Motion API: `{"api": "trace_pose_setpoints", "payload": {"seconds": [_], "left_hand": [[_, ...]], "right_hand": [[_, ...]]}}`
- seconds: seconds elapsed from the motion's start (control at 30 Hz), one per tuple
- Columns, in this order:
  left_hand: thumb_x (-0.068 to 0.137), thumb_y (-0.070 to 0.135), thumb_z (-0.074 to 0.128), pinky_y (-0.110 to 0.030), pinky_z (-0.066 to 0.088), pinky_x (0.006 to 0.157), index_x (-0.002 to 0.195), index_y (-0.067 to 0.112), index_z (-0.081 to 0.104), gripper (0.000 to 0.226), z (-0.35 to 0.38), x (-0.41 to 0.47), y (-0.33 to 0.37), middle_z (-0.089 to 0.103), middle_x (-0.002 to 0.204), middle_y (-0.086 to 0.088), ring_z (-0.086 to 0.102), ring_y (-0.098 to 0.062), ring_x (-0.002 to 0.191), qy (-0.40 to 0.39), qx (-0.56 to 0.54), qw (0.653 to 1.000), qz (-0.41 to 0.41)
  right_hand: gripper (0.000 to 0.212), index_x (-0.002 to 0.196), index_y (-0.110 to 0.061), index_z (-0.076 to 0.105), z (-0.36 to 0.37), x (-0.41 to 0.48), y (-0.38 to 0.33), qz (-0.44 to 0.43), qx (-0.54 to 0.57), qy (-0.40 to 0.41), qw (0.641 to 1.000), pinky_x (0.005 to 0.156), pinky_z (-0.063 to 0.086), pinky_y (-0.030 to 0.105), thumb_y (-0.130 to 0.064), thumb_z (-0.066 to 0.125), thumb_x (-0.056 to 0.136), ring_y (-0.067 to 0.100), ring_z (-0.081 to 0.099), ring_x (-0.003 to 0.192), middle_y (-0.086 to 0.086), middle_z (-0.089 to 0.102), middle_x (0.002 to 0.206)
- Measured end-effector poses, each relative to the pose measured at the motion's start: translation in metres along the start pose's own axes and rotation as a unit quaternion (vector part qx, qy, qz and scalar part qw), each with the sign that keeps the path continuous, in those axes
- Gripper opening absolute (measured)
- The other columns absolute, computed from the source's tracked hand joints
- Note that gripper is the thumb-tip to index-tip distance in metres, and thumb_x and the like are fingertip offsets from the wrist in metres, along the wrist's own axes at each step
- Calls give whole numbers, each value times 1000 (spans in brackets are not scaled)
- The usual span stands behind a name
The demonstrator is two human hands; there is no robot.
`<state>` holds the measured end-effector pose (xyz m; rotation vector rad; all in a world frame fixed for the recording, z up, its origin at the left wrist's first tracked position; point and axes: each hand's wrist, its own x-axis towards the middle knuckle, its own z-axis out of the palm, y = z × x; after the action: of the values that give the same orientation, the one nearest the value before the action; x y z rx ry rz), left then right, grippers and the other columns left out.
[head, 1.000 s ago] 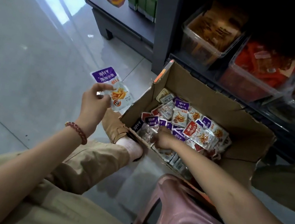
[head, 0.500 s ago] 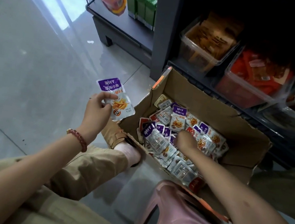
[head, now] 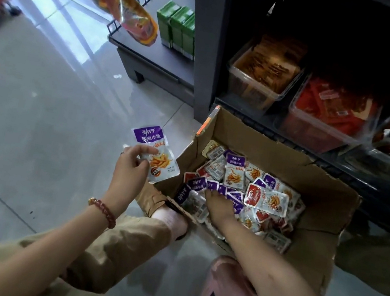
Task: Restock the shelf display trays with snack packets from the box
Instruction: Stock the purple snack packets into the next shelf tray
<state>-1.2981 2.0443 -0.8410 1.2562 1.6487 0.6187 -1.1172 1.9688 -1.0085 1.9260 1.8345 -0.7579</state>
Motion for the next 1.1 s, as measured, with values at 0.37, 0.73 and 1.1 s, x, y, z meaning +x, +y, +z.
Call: {"api": "trace_pose_setpoints", "payload": {"seconds": [0.37, 0.73, 1.1], "left_hand": [[96, -5, 39, -16, 52, 58, 101, 15, 58, 28, 6, 1, 1, 51, 127, -11, 60, -19, 94, -15, 4, 1000, -6], [96, -8, 42, -13, 51, 54, 103, 17, 59, 32, 46, -20, 85, 64, 95, 1, 67, -2, 69, -169, -116, 977, 54], [89, -16, 42, -35, 53, 89, 105, 28, 59, 49, 100, -66, 201, 59, 121, 1, 60, -15, 112, -123, -131, 912, 370]], "right_hand": [[48, 133, -9, 49, -32, -19, 53, 83, 317, -17, 945, 63, 48, 24, 4, 53, 87, 19, 61, 83, 11, 60, 119], [15, 101, -14, 60, -194, -126, 95, -25, 603, 57, 795, 68, 51, 19, -4, 53, 92, 7, 65, 70, -4, 67, 86], [21, 96, -28, 61, -276, -208, 117, -132, 553, 380, 730, 81, 54, 29, -9, 52, 95, 7, 68, 87, -11, 70, 93]]}}
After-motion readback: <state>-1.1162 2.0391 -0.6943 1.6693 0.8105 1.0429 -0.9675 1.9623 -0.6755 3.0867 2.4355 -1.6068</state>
